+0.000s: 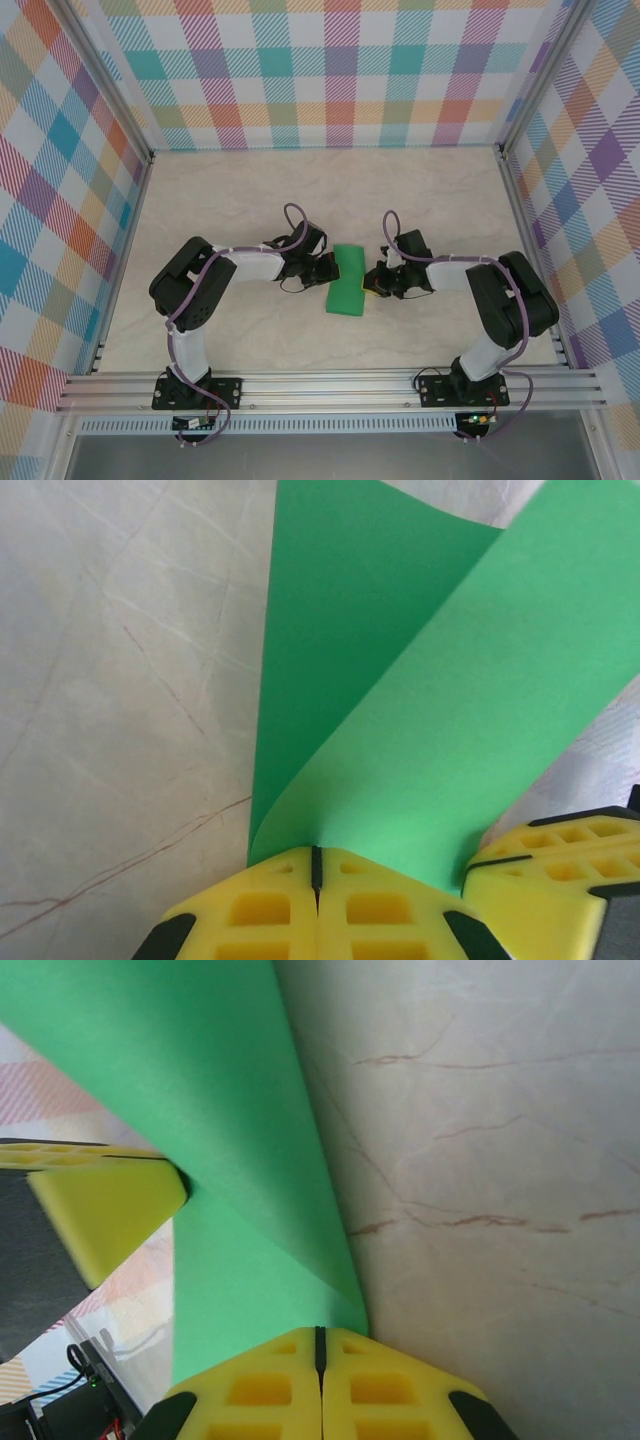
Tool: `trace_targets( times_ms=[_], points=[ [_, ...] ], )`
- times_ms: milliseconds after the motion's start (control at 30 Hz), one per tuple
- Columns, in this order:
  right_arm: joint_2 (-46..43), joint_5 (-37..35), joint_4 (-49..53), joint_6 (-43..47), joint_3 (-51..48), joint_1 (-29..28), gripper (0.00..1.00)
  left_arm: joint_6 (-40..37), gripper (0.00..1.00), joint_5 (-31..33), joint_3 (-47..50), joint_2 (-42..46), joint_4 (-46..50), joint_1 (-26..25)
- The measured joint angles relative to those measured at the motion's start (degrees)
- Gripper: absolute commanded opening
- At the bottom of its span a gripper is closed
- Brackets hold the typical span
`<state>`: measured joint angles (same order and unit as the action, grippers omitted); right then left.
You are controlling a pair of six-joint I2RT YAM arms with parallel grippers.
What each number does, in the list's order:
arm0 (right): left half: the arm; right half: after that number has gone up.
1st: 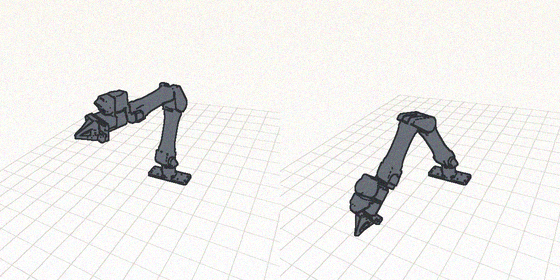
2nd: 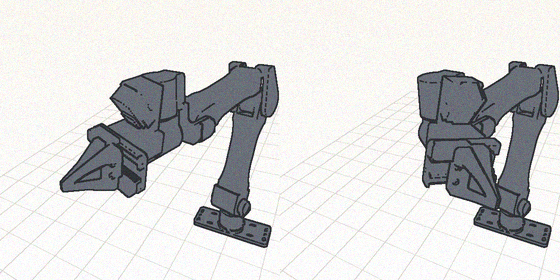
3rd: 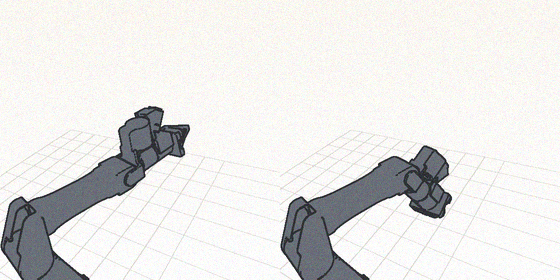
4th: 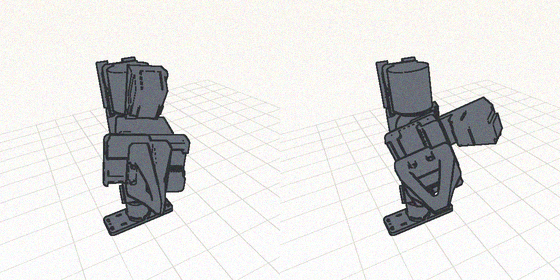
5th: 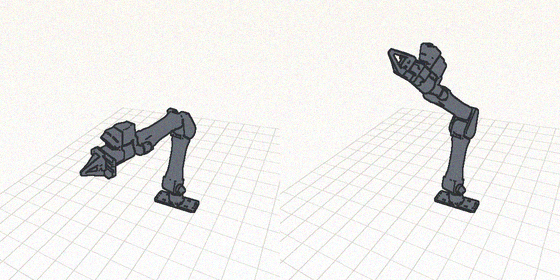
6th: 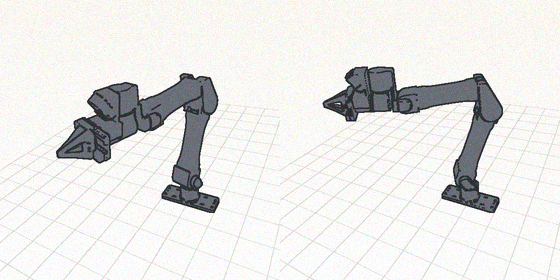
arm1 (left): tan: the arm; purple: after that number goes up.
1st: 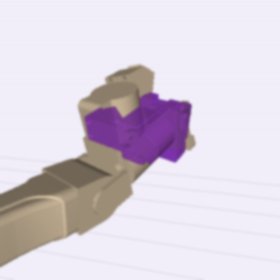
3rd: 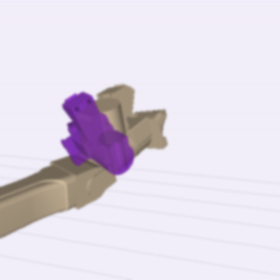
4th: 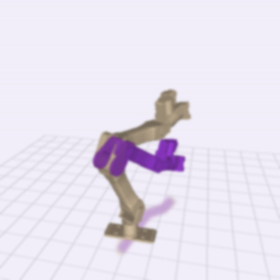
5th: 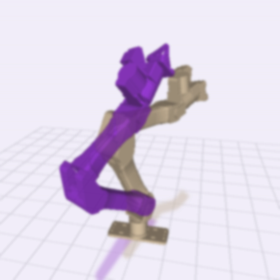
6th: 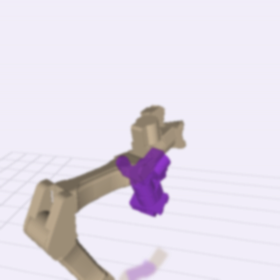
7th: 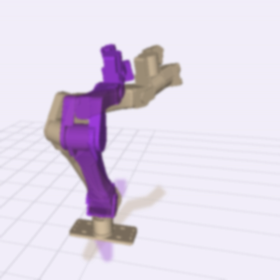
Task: Fold a paper plane with a square sheet of paper (pick it up from the middle)
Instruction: Fold the square sheet of paper in half at the center of the table.
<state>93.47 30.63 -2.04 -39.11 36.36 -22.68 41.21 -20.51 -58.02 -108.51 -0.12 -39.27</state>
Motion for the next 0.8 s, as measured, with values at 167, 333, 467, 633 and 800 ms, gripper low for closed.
trace_targets(
  times_ms=[167, 333, 467, 633, 800],
  points=[
    [-0.7, 1.0, 0.1, 0.2, 2.5, 0.4, 0.06, -0.2, 0.0, 0.0, 0.0, 0.0, 0.0, 0.0],
    [1.7, 1.9, -1.0, 0.8, 5.3, 1.4, 0.05, -0.2, 0.0, 0.0, 0.0, 0.0, 0.1, 0.0],
    [5.3, 1.9, -1.4, 1.1, 5.4, 2.1, 0.04, -0.4, 0.0, 0.0, -0.2, 0.0, 0.3, 0.0],
    [6.9, 2.2, -1.6, 1.4, 5.4, 2.8, 0.04, -0.4, 0.0, 0.0, -0.3, -0.1, 0.6, 0.0],
    [6.5, 2.4, -1.4, 1.5, 5.4, 2.8, 0.05, -0.4, 0.0, 0.0, -0.3, -0.1, 0.6, 0.0]
  ],
)
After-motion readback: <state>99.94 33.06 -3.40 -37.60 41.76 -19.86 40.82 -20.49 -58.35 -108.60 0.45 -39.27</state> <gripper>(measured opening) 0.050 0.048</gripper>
